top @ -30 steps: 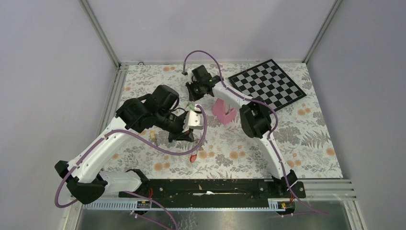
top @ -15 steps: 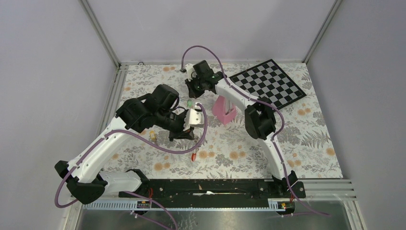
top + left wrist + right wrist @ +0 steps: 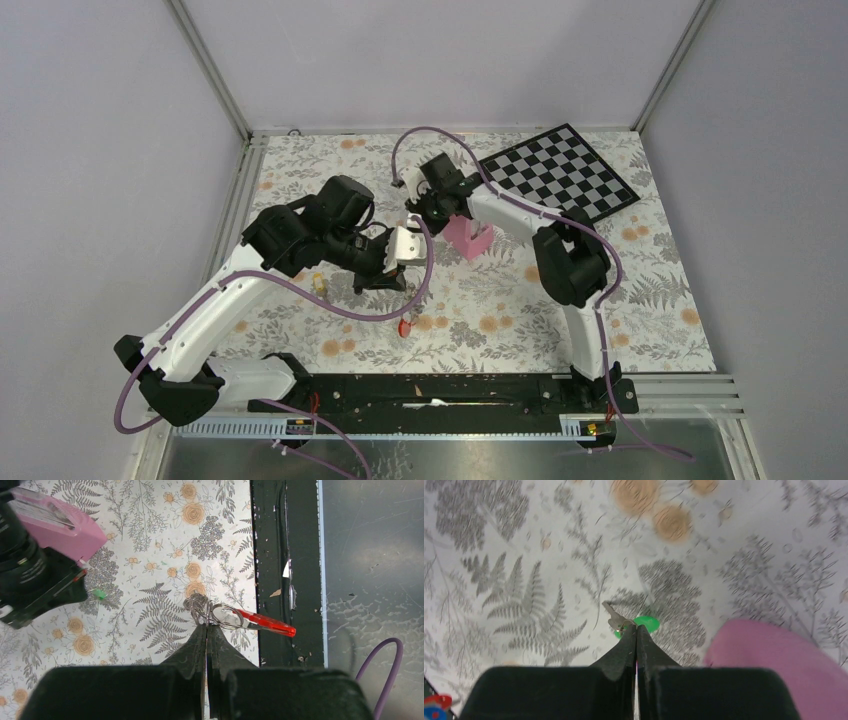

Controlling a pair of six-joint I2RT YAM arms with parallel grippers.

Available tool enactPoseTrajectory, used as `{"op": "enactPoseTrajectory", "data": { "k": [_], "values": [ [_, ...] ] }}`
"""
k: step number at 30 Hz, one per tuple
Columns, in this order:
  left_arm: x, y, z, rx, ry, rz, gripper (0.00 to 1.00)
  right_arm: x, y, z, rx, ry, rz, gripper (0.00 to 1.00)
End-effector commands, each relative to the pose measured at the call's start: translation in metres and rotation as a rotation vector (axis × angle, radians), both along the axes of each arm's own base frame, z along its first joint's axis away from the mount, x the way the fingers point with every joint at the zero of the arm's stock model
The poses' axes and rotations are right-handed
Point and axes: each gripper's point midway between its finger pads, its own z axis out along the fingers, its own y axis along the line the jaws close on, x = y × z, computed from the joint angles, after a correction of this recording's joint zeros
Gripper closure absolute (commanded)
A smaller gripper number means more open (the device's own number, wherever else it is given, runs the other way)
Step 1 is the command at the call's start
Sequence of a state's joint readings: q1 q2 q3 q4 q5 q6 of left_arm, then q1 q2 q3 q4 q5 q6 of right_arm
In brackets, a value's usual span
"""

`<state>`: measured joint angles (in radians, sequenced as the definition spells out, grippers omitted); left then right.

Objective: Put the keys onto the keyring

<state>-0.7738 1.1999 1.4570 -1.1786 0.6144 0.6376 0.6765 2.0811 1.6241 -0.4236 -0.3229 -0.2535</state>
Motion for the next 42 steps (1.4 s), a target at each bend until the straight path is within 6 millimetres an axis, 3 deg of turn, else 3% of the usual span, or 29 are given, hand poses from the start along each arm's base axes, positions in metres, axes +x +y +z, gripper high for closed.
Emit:
{"op": "enactPoseTrajectory", "data": {
  "k": [1,5,9,14,23,35,42],
  "values": [
    [0.003,0.001,0.011,-0.011,-0.066,-0.030,1.00,-0.029,0.004,0.044,0.067,-0.099,0.147,1.00],
    [0.004,0.009,0.004,0.036,-0.074,-0.026,1.00,-0.054,-0.018,0.040,0.030,-0.100,0.185,1.00],
    [0.003,0.010,-0.002,0.050,-0.063,-0.026,1.00,-0.065,-0.047,0.035,-0.045,-0.157,0.202,1.00],
    [0.003,0.006,-0.002,0.045,-0.051,-0.041,1.00,-0.087,-0.088,0.017,-0.145,-0.187,0.221,1.00],
    [0.007,-0.001,-0.007,0.053,-0.036,-0.061,1.00,-0.114,-0.131,-0.006,-0.184,-0.179,0.209,1.00],
    [0.009,-0.007,-0.007,0.037,-0.032,-0.072,1.00,-0.126,-0.152,-0.028,-0.213,-0.113,0.193,0.99],
    [0.009,-0.006,-0.007,0.037,-0.035,-0.071,1.00,-0.131,-0.151,-0.032,-0.210,-0.083,0.195,0.90]
  ]
}}
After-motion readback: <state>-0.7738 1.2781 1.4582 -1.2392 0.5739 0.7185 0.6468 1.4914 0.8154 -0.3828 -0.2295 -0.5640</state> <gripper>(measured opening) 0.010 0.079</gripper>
